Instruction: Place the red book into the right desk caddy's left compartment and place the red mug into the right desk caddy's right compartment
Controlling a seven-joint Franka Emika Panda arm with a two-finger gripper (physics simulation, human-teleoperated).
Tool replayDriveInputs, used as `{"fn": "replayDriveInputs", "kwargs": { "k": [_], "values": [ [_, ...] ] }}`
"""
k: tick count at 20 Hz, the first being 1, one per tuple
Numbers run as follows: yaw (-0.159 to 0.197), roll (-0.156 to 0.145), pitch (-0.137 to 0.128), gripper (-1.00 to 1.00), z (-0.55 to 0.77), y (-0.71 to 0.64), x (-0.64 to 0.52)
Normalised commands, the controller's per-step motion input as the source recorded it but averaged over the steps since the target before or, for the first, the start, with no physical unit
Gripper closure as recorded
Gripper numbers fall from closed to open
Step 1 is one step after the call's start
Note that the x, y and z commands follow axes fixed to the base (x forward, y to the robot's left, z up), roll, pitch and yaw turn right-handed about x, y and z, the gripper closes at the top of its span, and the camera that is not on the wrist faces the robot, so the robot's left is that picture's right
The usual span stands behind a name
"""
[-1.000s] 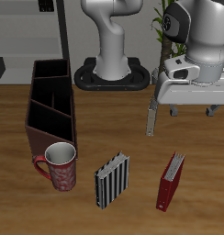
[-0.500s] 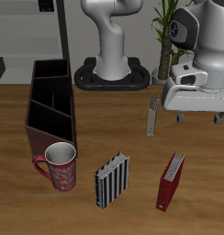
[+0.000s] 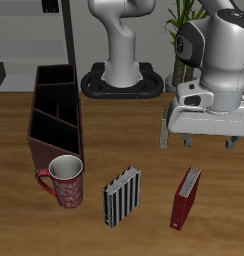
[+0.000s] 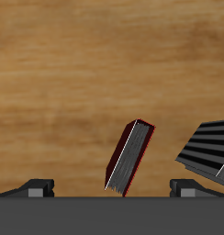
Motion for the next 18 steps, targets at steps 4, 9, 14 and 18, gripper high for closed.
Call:
{"fn": "replayDriveInputs", "kwargs": {
  "k": [4,9,14,18],
  "values": [
    [-0.023,0.026,0.019,-1.00,-0.12,-0.12,0.07],
    [-0.002,0.021,-0.008,-1.00,-0.13,-0.08,0.08],
    [-0.042,0.010,-0.018,-1.00,-0.15,-0.08,0.06],
    [-0.042,0.013,-0.014,-1.00,-0.11,-0.09,0.05]
  ]
}}
